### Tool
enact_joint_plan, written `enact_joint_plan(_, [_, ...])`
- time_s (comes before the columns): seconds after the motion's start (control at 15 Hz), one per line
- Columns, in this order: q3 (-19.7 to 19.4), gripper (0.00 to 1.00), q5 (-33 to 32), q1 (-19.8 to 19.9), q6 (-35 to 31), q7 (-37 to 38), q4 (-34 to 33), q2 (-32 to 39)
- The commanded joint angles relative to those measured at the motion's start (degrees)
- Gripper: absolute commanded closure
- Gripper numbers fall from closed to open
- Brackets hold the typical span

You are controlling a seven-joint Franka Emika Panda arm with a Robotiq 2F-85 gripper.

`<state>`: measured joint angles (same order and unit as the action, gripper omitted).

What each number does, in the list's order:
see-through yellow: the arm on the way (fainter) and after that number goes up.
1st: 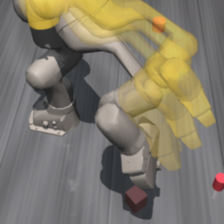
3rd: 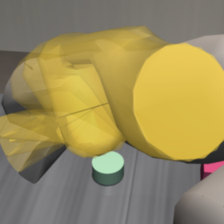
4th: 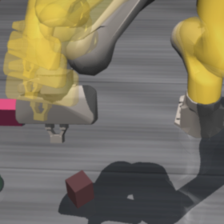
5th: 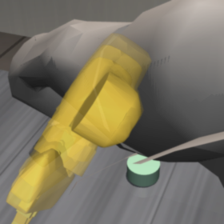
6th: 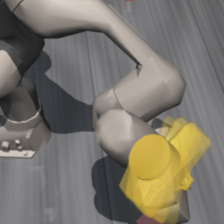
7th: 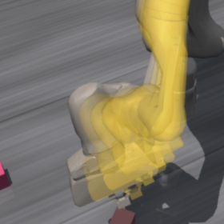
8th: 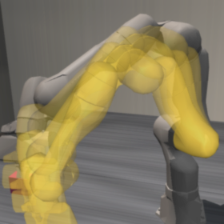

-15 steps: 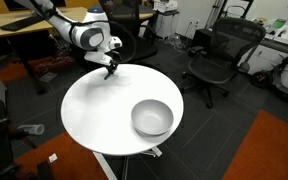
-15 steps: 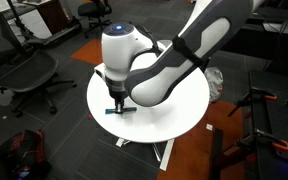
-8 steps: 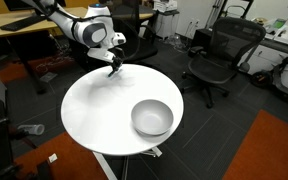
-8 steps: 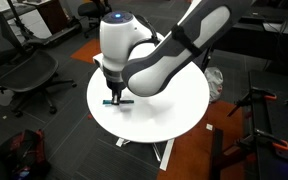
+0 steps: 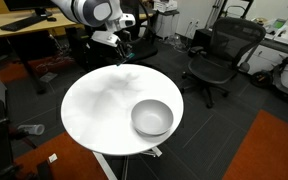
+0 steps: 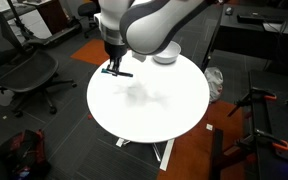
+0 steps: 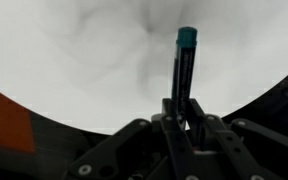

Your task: Place the marker inside the grey bowl

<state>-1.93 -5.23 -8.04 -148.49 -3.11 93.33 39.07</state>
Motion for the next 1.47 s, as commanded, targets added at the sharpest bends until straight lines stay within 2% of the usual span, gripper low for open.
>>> enact_joint_plan(0.0, [-2.9,0.95,-2.5,-0.7,2.5,6.3,5.6,-7.1])
enact_joint_plan(0.4, [-6.9,0.95,-5.3,-0.2,3.0,14.2,10.6,-13.4])
enact_joint_plan(0.73, [-9.7,0.95,-7.4,1.4,3.0,18.0,13.6,-17.0])
enact_joint_plan(1.4, [-14.0,0.95,-11.2,5.6,4.4,21.9,13.8,-17.4])
